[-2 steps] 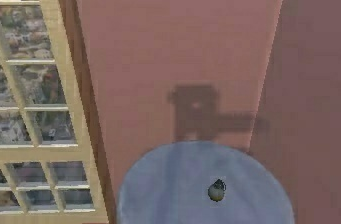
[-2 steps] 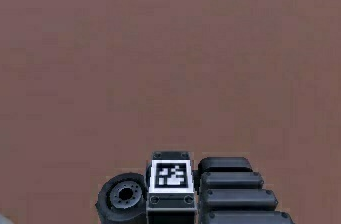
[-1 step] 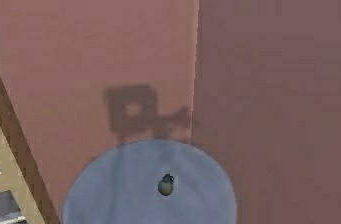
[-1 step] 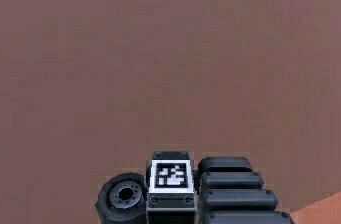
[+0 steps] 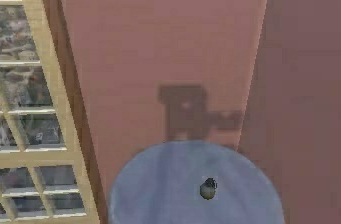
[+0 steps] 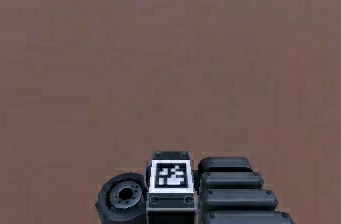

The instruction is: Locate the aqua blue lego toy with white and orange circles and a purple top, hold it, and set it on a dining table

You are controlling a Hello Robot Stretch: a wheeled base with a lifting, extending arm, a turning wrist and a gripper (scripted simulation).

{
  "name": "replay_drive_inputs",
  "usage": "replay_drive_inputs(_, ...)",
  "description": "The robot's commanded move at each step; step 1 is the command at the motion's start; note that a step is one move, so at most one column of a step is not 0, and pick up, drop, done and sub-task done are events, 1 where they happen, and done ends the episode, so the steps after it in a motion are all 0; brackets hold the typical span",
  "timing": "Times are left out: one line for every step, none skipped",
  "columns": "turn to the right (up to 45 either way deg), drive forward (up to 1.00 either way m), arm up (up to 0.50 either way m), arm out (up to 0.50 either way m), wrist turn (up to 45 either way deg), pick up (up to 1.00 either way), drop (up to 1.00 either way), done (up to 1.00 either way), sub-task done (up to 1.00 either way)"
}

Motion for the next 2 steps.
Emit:
replay_drive_inputs(9.0, 0.0, 0.0, 0.0, 0.0, 0.0, 0.0, 0.0, 0.0)
replay_drive_inputs(-3.0, 0.0, 0.0, 0.0, 0.0, 0.0, 0.0, 0.0, 0.0)
